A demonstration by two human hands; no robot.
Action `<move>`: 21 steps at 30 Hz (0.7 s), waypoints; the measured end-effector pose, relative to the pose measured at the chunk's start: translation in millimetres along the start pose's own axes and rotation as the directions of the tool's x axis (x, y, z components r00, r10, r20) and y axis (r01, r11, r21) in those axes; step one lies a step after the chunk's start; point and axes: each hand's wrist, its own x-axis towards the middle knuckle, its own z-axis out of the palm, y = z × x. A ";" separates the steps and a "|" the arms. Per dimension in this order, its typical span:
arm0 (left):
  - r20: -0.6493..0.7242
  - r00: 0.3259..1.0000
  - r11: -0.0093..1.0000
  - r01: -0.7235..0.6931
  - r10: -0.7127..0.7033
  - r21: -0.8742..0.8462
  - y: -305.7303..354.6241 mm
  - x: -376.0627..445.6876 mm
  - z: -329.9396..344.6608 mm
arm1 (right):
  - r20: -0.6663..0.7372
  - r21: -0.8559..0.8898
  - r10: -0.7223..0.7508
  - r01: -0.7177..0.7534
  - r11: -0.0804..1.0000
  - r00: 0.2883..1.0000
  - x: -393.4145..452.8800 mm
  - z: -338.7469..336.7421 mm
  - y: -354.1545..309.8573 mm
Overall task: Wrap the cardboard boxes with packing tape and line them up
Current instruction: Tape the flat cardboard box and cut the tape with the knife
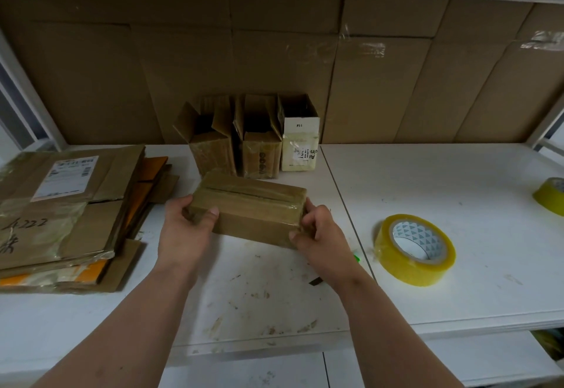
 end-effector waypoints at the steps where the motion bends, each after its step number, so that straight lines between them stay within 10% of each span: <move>1: -0.009 1.000 1.000 -0.007 0.006 -0.023 1.1 -1.0 -0.5 | -0.001 0.009 0.001 -0.001 1.000 1.000 -1.2 -0.5 -0.2; 21: 0.148 0.981 0.919 -0.057 0.124 -0.389 32.7 -12.2 -12.7 | -0.116 0.115 -0.175 0.188 0.975 0.978 -15.4 -24.6 -27.1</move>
